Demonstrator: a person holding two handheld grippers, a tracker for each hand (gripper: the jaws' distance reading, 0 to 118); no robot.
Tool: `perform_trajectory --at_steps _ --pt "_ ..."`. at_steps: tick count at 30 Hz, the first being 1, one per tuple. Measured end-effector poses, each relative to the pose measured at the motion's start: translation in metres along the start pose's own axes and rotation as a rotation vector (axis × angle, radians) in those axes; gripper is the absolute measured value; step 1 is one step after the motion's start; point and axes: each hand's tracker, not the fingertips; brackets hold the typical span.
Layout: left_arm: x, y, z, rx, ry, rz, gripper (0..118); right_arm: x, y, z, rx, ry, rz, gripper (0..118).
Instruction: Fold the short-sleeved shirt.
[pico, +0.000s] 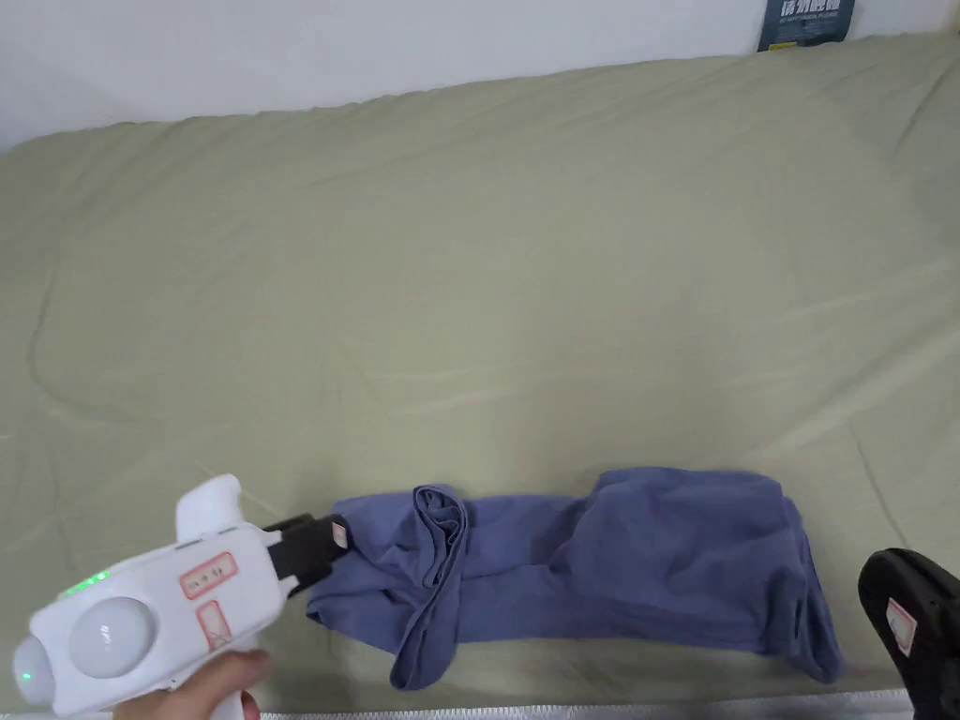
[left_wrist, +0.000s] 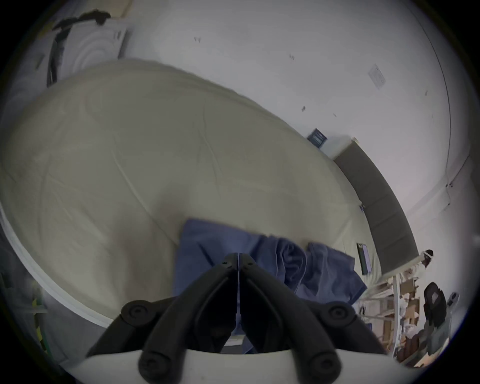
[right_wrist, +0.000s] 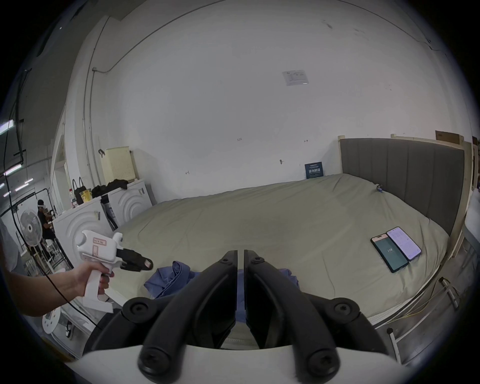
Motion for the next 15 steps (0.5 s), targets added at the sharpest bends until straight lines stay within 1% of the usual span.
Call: perform_trajectory --at_steps 2,3,5,7,8,9,13,15 --pt "0.008 -0.010 -0.022 -0.049 0.027 -0.039 0 -0.003 0.000 0.000 -0.004 0.001 0.006 7" --pt "0.013 -0.016 -0.035 -0.065 0.014 -0.050 0 -0.004 0.001 0.000 -0.006 0.002 0.008 7" --pt "0.027 -0.027 -0.055 -0.098 -0.064 -0.051 0 -0.004 0.001 0.000 -0.012 0.000 0.011 7" --pt "0.043 -0.036 -0.073 -0.117 -0.183 -0.021 0 -0.003 0.001 0.001 -0.015 -0.004 0.011 7" --pt "0.054 -0.041 -0.083 -0.134 -0.146 -0.035 0 -0.002 0.001 0.001 -0.015 -0.008 0.011 7" --pt "0.064 -0.044 -0.094 -0.154 -0.139 -0.058 0 0.000 0.000 0.001 -0.016 -0.014 0.009 7" --pt "0.088 -0.058 -0.118 -0.182 -0.191 -0.097 0 0.007 -0.003 0.002 -0.017 -0.033 0.009 7" --pt "0.091 -0.060 -0.115 -0.169 -0.148 -0.113 0 0.010 -0.004 0.001 -0.020 -0.041 0.016 7"
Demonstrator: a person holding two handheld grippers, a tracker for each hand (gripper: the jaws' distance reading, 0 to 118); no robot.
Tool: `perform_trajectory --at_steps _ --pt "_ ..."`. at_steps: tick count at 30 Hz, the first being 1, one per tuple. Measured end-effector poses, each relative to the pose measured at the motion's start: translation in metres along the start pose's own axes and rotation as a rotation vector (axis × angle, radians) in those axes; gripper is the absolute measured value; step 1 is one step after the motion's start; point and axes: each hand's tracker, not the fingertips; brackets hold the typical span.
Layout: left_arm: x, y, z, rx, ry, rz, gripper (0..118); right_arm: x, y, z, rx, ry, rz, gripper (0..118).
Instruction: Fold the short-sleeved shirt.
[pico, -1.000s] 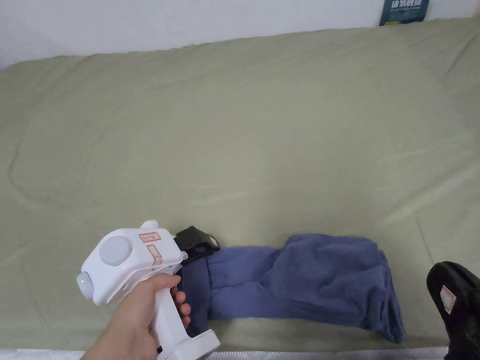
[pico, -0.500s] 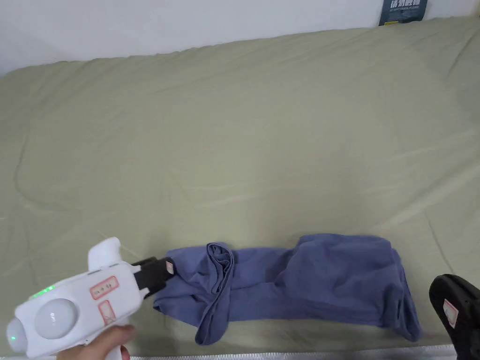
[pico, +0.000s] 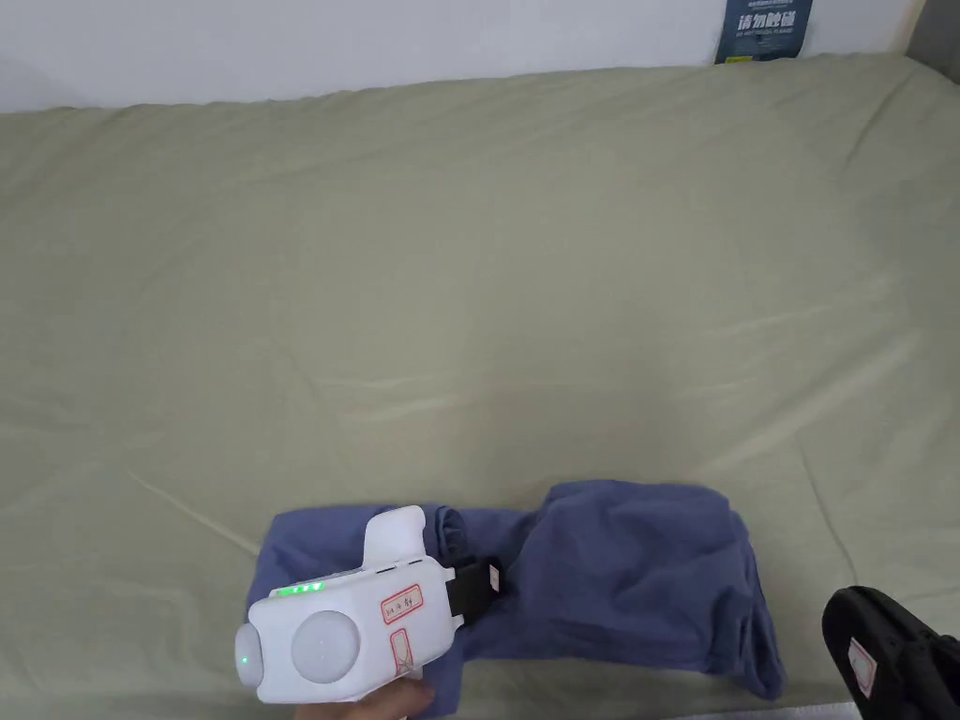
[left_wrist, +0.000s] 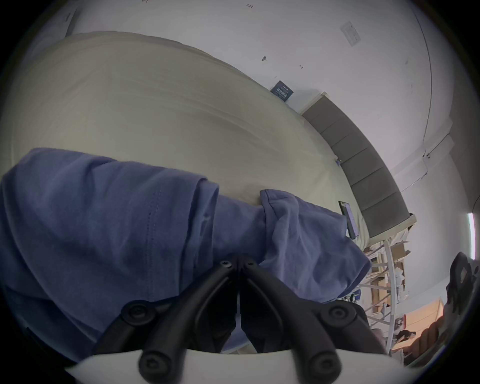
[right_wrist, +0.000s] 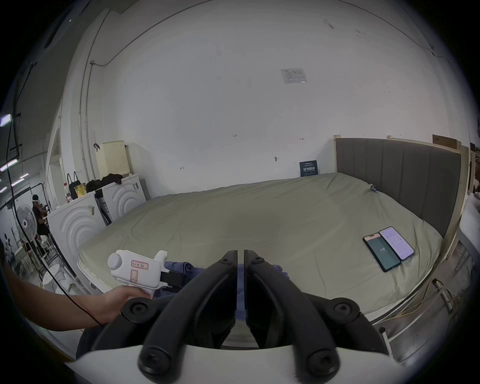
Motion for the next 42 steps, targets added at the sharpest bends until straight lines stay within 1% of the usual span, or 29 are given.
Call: perform_trajectory --at_steps 2,4,6,8,9,10,12,14,16,19,21,22,23,24,25,26,27,28,30,32,33,34,35,36,37,39,40,41,42 --pt "0.007 -0.002 0.023 0.054 0.004 -0.047 0 0.002 0.000 0.001 0.000 -0.003 -0.001 7" --pt "0.021 -0.005 0.063 0.167 0.010 -0.163 0 0.003 0.000 0.002 0.008 0.001 -0.001 7" --pt "0.033 -0.014 0.114 0.331 -0.008 -0.313 0 0.003 -0.002 0.000 0.011 0.006 0.003 7" --pt "0.040 -0.018 0.134 0.351 0.175 -0.440 0 0.002 -0.007 -0.005 0.001 0.011 0.006 7" --pt "0.034 -0.020 0.141 0.333 0.220 -0.444 0 0.001 -0.009 -0.008 -0.010 0.021 -0.003 7" --pt "0.023 -0.020 0.146 0.334 0.183 -0.407 0 -0.001 -0.010 -0.011 -0.020 0.032 -0.017 7" --pt "-0.006 -0.012 0.157 0.337 0.111 -0.245 0 -0.006 -0.010 -0.014 -0.027 0.048 -0.025 7" --pt "-0.040 -0.002 0.171 0.344 0.118 -0.100 0 -0.015 -0.008 -0.014 -0.026 0.056 -0.005 7" --pt "-0.083 0.009 0.188 0.348 0.087 0.051 0 -0.022 -0.006 -0.013 -0.024 0.060 0.015 7" --pt "-0.134 0.023 0.200 0.299 0.077 0.148 0 -0.028 -0.008 -0.018 -0.047 0.063 0.036 7" --pt "-0.150 0.028 0.199 0.259 -0.076 0.189 0 -0.034 -0.008 -0.025 -0.068 0.060 0.045 7" --pt "-0.161 0.030 0.196 0.235 -0.151 0.229 9 -0.037 -0.008 -0.029 -0.077 0.060 0.047 7" --pt "-0.170 0.032 0.191 0.207 -0.183 0.263 31 -0.040 -0.007 -0.031 -0.080 0.061 0.047 7" --pt "-0.180 0.035 0.185 0.180 -0.197 0.287 66 -0.044 -0.007 -0.034 -0.082 0.061 0.047 7" --pt "-0.187 0.037 0.175 0.135 -0.219 0.301 107 -0.047 -0.006 -0.036 -0.084 0.063 0.048 7" --pt "-0.197 0.038 0.167 0.120 -0.239 0.327 116 -0.050 -0.005 -0.038 -0.088 0.068 0.050 7" --pt "-0.210 0.038 0.157 0.123 -0.293 0.379 116 -0.053 -0.005 -0.042 -0.095 0.072 0.053 7" --pt "-0.221 0.038 0.142 0.062 -0.355 0.457 116 -0.056 -0.005 -0.045 -0.103 0.075 0.058 7" --pt "-0.234 0.033 0.110 -0.049 -0.422 0.581 116 -0.062 -0.005 -0.052 -0.120 0.076 0.071 7" --pt "-0.229 0.034 0.090 -0.014 -0.636 0.575 116 -0.066 -0.005 -0.058 -0.137 0.077 0.075 7" --pt "-0.224 0.039 0.080 -0.003 -0.679 0.551 115 -0.067 -0.005 -0.061 -0.144 0.078 0.073 7" --pt "-0.218 0.040 0.068 -0.027 -0.642 0.549 114 -0.068 -0.006 -0.064 -0.150 0.079 0.071 7" --pt "-0.209 0.041 0.057 -0.025 -0.630 0.544 107 -0.070 -0.007 -0.068 -0.156 0.081 0.068 7" --pt "-0.200 0.043 0.049 -0.039 -0.632 0.527 81 -0.071 -0.008 -0.071 -0.161 0.081 0.068 7" --pt "-0.208 0.043 0.043 -0.086 -0.543 0.505 6 -0.072 -0.009 -0.075 -0.169 0.082 0.069 7" --pt "-0.206 0.036 0.037 -0.149 -0.221 0.484 7 -0.074 -0.010 -0.080 -0.184 0.086 0.063 7" --pt "-0.206 0.035 0.045 -0.094 -0.417 0.539 7 -0.075 -0.010 -0.081 -0.187 0.091 0.058 7" --pt "-0.202 0.037 0.053 -0.081 -0.408 0.535 7 -0.076 -0.009 -0.081 -0.188 0.095 0.056 7" --pt "-0.195 0.039 0.066 -0.073 -0.319 0.525 7 -0.077 -0.008 -0.081 -0.188 0.097 0.060 7"
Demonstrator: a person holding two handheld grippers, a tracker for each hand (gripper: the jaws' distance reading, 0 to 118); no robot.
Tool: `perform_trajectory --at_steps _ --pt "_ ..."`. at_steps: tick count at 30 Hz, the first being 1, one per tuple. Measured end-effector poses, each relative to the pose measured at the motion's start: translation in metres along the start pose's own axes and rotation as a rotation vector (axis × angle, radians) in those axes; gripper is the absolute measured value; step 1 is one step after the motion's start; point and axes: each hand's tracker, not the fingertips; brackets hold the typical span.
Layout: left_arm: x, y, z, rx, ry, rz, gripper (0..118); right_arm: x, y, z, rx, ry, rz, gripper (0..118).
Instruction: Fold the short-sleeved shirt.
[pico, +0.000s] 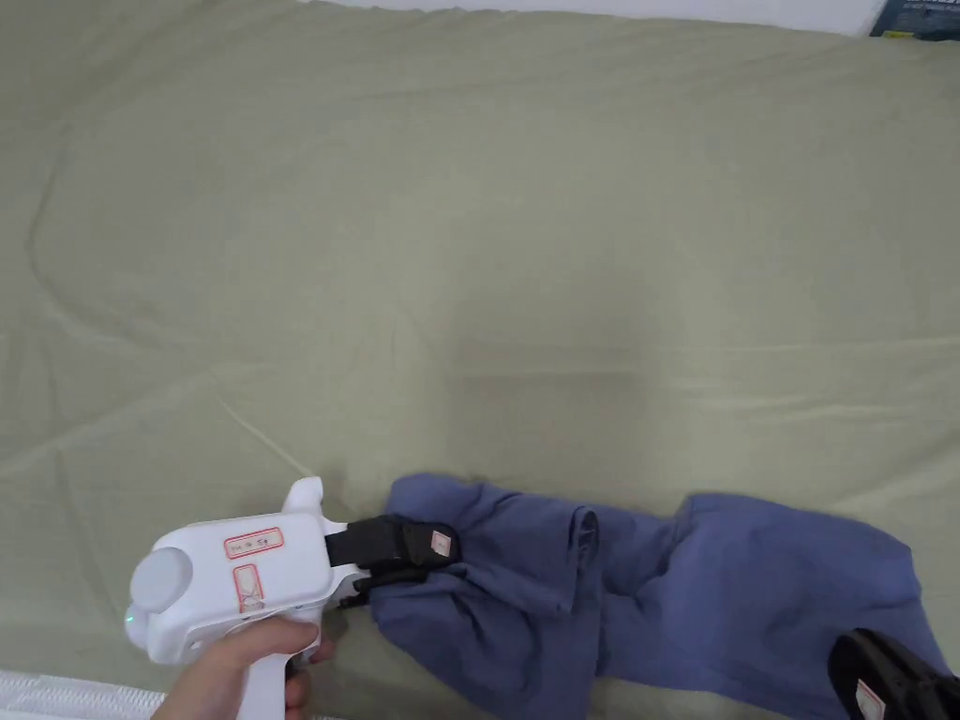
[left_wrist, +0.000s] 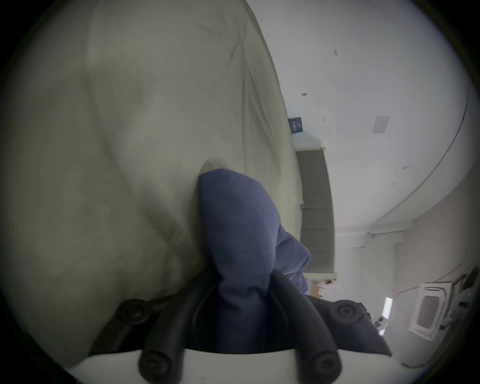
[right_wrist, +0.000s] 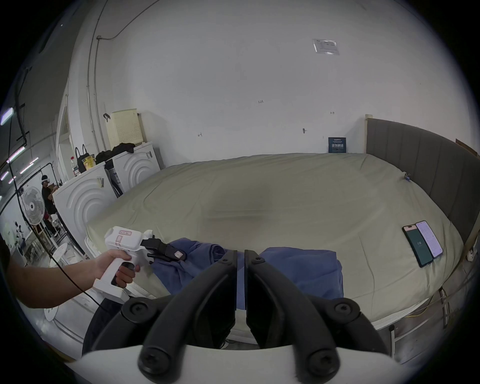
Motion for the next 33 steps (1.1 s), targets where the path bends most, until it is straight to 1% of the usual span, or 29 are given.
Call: perform_trajectory --at_steps 1,3,4,5,8,9,10,11,14,15,16,18,20,22,25,27,28,29,30,31,32,33 --pt "0.007 -0.001 0.011 0.029 0.038 -0.052 7 0.000 0.000 0.001 0.003 0.001 0.006 7" --pt "0.005 0.000 0.033 0.089 0.044 -0.033 7 0.000 0.001 0.001 0.009 0.007 0.008 7" --pt "0.011 0.001 0.048 0.129 0.070 -0.044 7 0.001 0.000 0.002 0.010 0.010 0.007 7" --pt "0.020 0.003 0.064 0.172 0.123 -0.084 7 0.002 -0.001 0.003 0.014 0.011 0.009 7" --pt "0.054 0.001 0.101 0.318 0.445 -0.258 7 0.004 -0.003 0.009 0.029 0.018 0.005 7" --pt "0.065 0.000 0.107 0.353 0.532 -0.297 7 0.004 -0.004 0.012 0.036 0.023 0.001 7" --pt "0.073 -0.002 0.107 0.375 0.583 -0.305 8 0.005 -0.006 0.014 0.042 0.028 -0.002 7" --pt "0.070 -0.005 0.106 0.398 0.596 -0.283 8 0.006 -0.008 0.015 0.045 0.032 -0.003 7" --pt "0.099 -0.031 0.080 0.421 0.536 -0.233 8 0.010 -0.014 0.020 0.051 0.035 -0.013 7" --pt "0.101 -0.039 0.071 0.444 0.499 -0.246 8 0.011 -0.016 0.024 0.056 0.037 -0.021 7" --pt "0.117 -0.051 0.057 0.462 0.478 -0.273 8 0.012 -0.017 0.027 0.065 0.036 -0.025 7" --pt "0.147 -0.075 0.021 0.484 0.483 -0.320 8 0.016 -0.019 0.034 0.080 0.029 -0.025 7" --pt "0.160 -0.092 -0.015 0.450 0.488 -0.382 8 0.022 -0.022 0.041 0.090 0.022 -0.026 7" --pt "0.173 -0.108 -0.061 0.364 0.484 -0.423 8 0.031 -0.025 0.048 0.098 0.012 -0.029 7" --pt "0.177 -0.126 -0.115 0.283 0.550 -0.493 8 0.045 -0.030 0.056 0.102 -0.012 -0.042 7" --pt "0.170 -0.131 -0.131 0.272 0.573 -0.493 8 0.054 -0.031 0.061 0.113 -0.036 -0.053 7" --pt "0.169 -0.131 -0.137 0.259 0.586 -0.498 11 0.059 -0.032 0.064 0.119 -0.046 -0.062 7" --pt "0.169 -0.130 -0.138 0.255 0.601 -0.510 19 0.062 -0.032 0.066 0.123 -0.053 -0.069 7" --pt "0.171 -0.129 -0.134 0.252 0.602 -0.521 40 0.066 -0.032 0.067 0.126 -0.059 -0.075 7" --pt "0.172 -0.127 -0.124 0.244 0.577 -0.524 82 0.069 -0.032 0.068 0.127 -0.062 -0.077 7" --pt "0.176 -0.125 -0.114 0.238 0.503 -0.519 96 0.071 -0.032 0.069 0.129 -0.065 -0.079 7" --pt "0.182 -0.125 -0.102 0.242 0.440 -0.519 99 0.073 -0.032 0.070 0.132 -0.067 -0.078 7"
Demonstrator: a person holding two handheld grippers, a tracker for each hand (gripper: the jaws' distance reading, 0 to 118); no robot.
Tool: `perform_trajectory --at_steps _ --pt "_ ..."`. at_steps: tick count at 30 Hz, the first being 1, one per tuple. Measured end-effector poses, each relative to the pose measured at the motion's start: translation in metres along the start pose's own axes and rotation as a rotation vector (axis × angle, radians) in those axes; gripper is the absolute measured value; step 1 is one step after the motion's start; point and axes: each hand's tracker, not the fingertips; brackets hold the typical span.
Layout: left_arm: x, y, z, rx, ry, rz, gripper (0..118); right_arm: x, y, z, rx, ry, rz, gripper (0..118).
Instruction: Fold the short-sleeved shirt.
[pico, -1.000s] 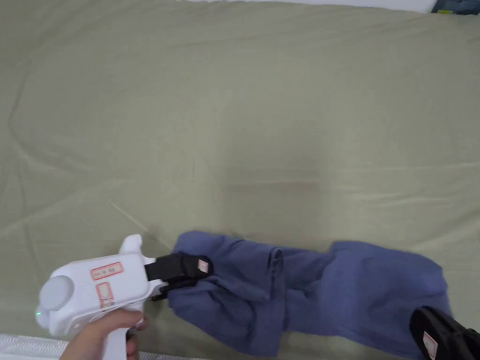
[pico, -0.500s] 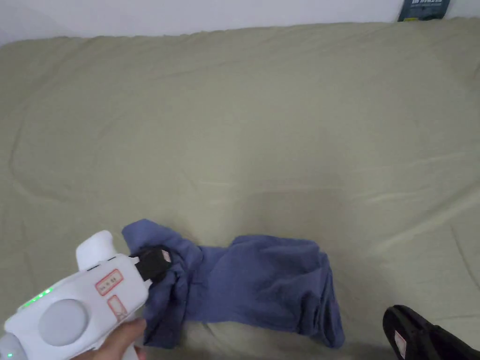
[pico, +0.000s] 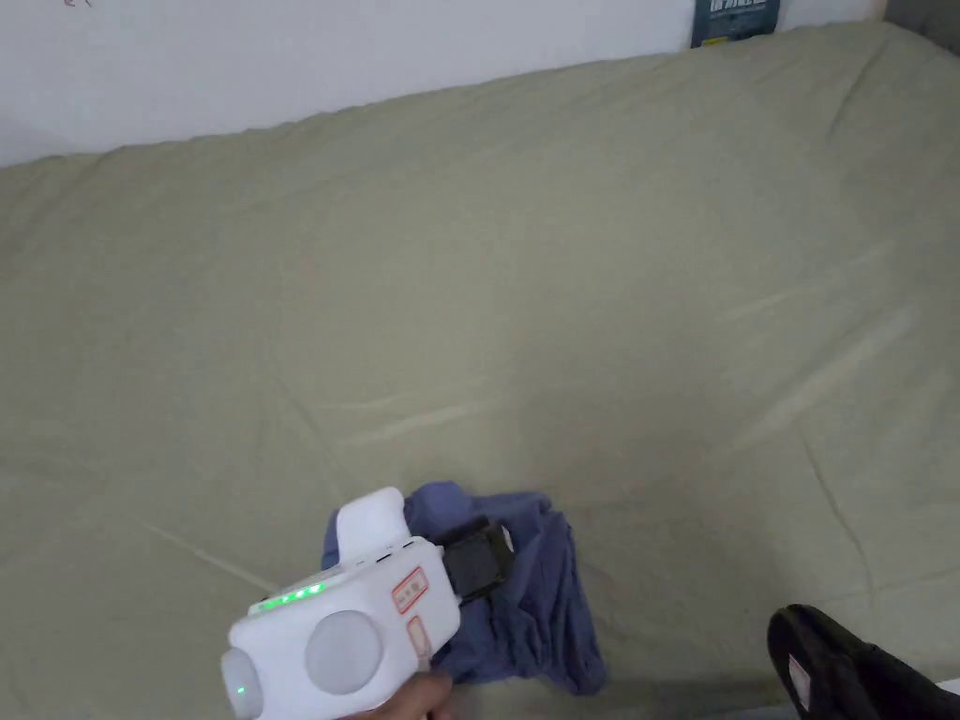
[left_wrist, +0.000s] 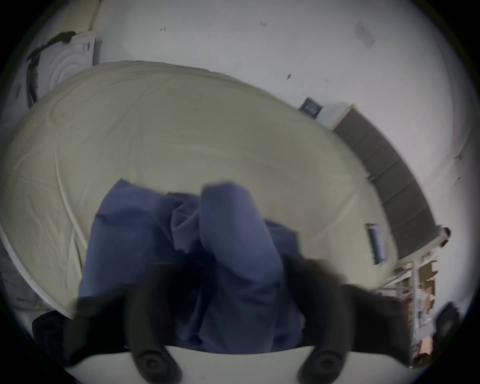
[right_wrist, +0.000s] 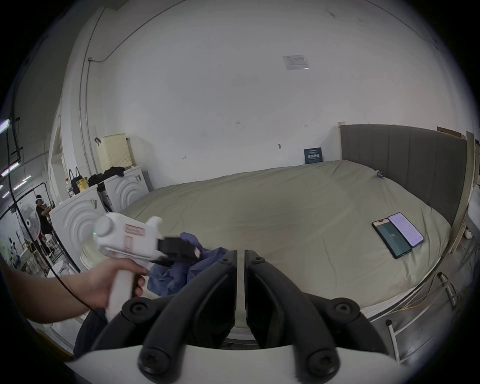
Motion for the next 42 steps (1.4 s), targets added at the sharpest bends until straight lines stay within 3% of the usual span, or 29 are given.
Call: perform_trajectory --at_steps 3,6,9,11,13,16,19,20,24,26,28,31,32,34,35,36,37,41,42 --pt "-0.008 0.013 0.050 0.145 -0.130 -0.058 101 0.003 -0.001 -0.001 0.005 -0.001 0.002 7" --pt "-0.027 0.023 0.070 0.182 -0.016 -0.128 101 0.007 -0.004 -0.006 -0.002 0.002 -0.019 7" --pt "-0.064 0.027 0.060 0.129 0.014 0.047 98 0.008 -0.005 -0.010 -0.010 0.006 -0.047 7" --pt "-0.075 0.019 0.042 0.070 -0.077 0.157 67 0.008 -0.006 -0.012 -0.017 0.009 -0.060 7" --pt "-0.058 0.001 0.012 0.004 -0.105 0.124 34 0.007 -0.006 -0.014 -0.024 0.013 -0.065 7" --pt "-0.020 -0.028 -0.036 -0.049 -0.252 0.024 34 0.006 -0.005 -0.019 -0.047 0.011 -0.067 7" --pt "0.006 -0.046 -0.071 -0.094 -0.186 -0.130 34 0.005 -0.002 -0.025 -0.094 0.015 -0.070 7" --pt "0.005 -0.047 -0.072 -0.068 -0.186 -0.099 34 0.003 -0.001 -0.030 -0.124 0.024 -0.072 7" --pt "-0.014 -0.031 -0.030 -0.056 -0.244 -0.040 34 -0.007 -0.003 -0.073 -0.228 0.147 -0.086 7" --pt "-0.026 -0.021 0.008 0.015 -0.256 -0.096 34 -0.015 -0.008 -0.115 -0.299 0.249 -0.153 7" --pt "-0.049 -0.014 0.039 0.056 -0.220 -0.087 35 -0.019 -0.021 -0.163 -0.369 0.368 -0.281 7" --pt "-0.095 0.000 0.069 0.110 -0.158 -0.033 35 -0.016 -0.053 -0.224 -0.486 0.437 -0.458 7" --pt "-0.112 0.004 0.073 0.108 -0.140 -0.021 46 -0.013 -0.063 -0.239 -0.539 0.454 -0.497 7" --pt "-0.144 0.012 0.068 0.064 -0.134 0.040 101 -0.009 -0.075 -0.250 -0.618 0.319 -0.431 7" --pt "-0.160 0.013 0.066 0.051 -0.159 0.092 104 -0.005 -0.078 -0.249 -0.634 0.254 -0.390 6" --pt "-0.178 0.014 0.059 0.021 -0.226 0.156 104 0.003 -0.077 -0.244 -0.585 0.340 -0.467 6" --pt "-0.193 0.013 0.047 -0.035 -0.285 0.232 104 0.006 -0.073 -0.239 -0.562 0.334 -0.513 6" --pt "-0.217 -0.004 -0.016 -0.214 -0.475 0.435 104 0.010 -0.065 -0.231 -0.556 0.288 -0.453 6" --pt "-0.210 -0.002 -0.024 -0.112 -0.588 0.387 104 0.011 -0.063 -0.231 -0.558 0.282 -0.446 6"
